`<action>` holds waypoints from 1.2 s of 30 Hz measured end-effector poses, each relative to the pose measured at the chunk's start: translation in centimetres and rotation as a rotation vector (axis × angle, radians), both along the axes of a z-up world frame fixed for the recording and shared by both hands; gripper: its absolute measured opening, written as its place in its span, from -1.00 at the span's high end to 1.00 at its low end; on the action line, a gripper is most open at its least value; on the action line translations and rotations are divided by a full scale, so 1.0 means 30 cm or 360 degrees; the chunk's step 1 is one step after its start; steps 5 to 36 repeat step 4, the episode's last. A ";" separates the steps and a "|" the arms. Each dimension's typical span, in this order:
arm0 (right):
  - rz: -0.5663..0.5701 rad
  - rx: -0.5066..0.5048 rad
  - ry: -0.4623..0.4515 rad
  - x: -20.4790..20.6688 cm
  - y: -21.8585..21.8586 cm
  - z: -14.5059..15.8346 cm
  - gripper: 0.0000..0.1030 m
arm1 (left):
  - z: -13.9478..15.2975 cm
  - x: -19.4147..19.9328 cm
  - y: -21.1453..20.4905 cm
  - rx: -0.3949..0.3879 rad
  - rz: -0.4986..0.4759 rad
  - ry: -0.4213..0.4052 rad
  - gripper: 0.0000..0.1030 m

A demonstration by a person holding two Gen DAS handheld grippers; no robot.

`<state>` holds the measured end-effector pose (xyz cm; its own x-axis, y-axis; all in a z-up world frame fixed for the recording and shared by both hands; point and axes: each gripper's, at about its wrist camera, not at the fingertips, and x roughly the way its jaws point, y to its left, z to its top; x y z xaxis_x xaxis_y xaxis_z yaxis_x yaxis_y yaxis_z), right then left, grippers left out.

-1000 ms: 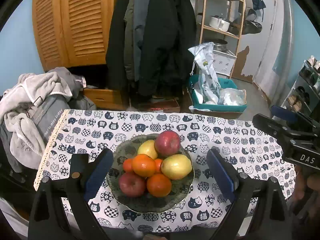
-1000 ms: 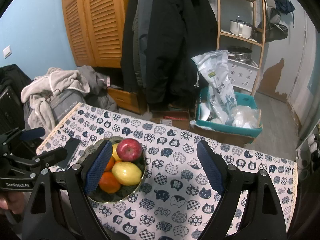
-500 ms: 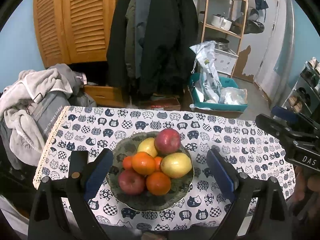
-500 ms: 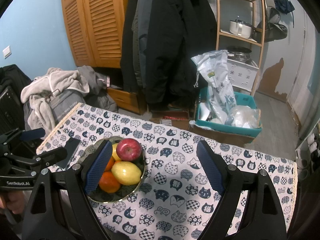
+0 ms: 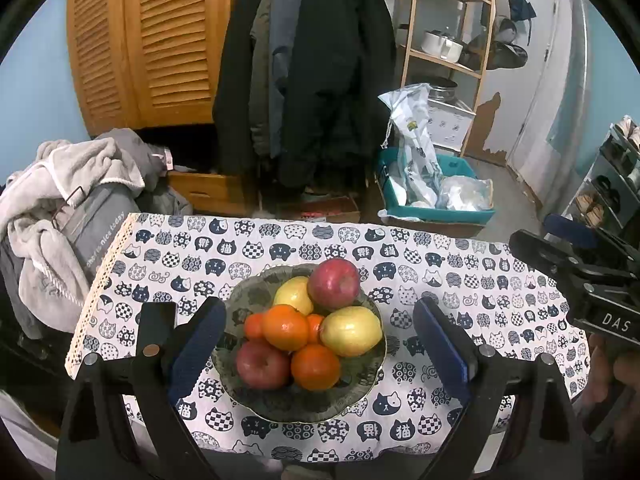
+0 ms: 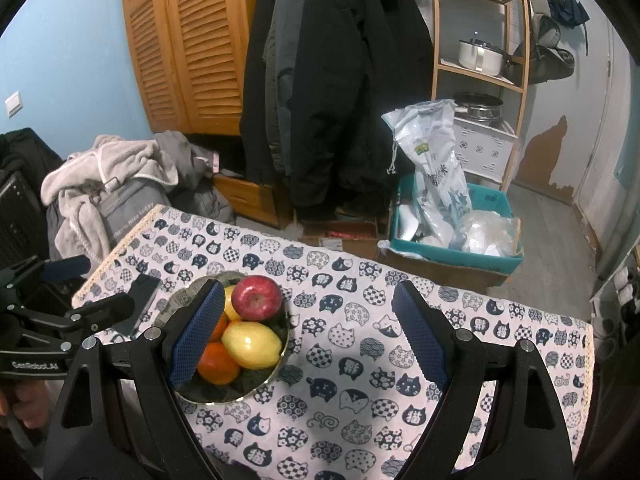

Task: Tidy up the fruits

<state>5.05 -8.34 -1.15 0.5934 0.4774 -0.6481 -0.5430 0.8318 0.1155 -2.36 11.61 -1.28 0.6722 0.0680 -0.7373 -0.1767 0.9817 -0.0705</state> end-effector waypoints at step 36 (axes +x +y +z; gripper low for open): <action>0.0002 0.0000 0.0000 -0.001 -0.003 0.001 -0.65 | 0.004 0.002 -0.004 -0.0002 -0.0008 0.0002 -0.86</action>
